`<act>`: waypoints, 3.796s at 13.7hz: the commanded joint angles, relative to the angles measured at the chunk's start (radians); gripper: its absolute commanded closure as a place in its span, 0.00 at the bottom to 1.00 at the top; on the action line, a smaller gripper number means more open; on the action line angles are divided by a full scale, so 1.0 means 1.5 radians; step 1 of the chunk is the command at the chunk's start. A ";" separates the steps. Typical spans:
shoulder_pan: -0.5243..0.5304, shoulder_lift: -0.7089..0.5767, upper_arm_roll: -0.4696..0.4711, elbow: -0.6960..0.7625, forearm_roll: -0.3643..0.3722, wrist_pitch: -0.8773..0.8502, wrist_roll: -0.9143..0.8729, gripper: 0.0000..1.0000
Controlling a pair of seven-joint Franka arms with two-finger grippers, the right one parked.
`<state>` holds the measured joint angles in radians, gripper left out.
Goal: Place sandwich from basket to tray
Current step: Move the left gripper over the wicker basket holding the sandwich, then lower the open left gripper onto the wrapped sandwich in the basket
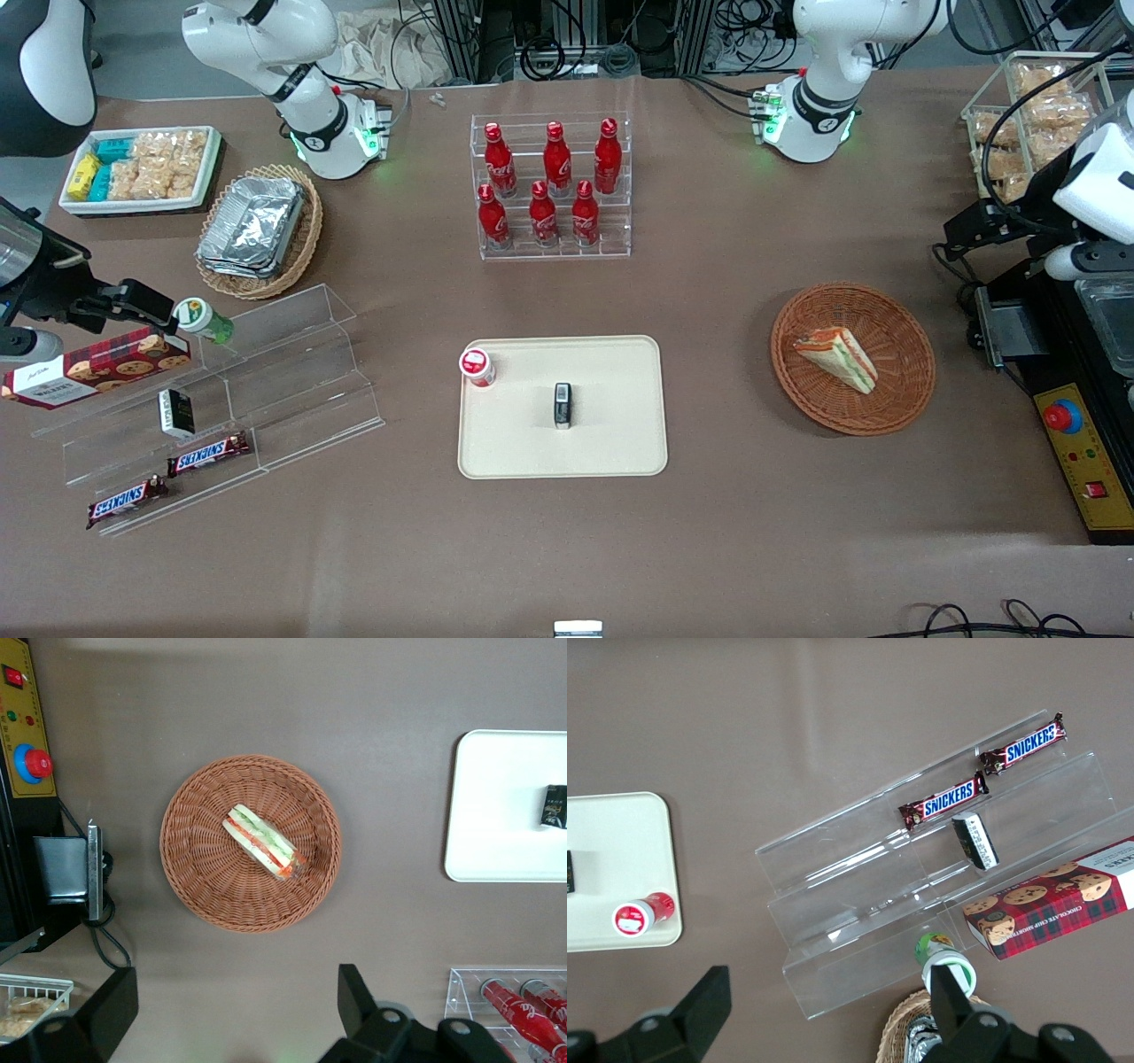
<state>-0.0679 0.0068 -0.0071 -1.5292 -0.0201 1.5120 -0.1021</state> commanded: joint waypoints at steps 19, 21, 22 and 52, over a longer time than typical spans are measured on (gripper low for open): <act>0.007 -0.024 -0.015 -0.097 -0.012 0.037 -0.562 0.00; 0.008 -0.043 -0.014 -0.151 -0.017 0.071 -0.567 0.00; 0.008 -0.061 -0.014 -0.189 -0.017 0.093 -0.567 0.00; 0.006 0.221 -0.024 -0.434 -0.035 0.600 -0.668 0.74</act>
<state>-0.0583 0.3421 -0.0384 -2.1660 -0.0808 2.3763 -1.0760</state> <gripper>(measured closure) 0.040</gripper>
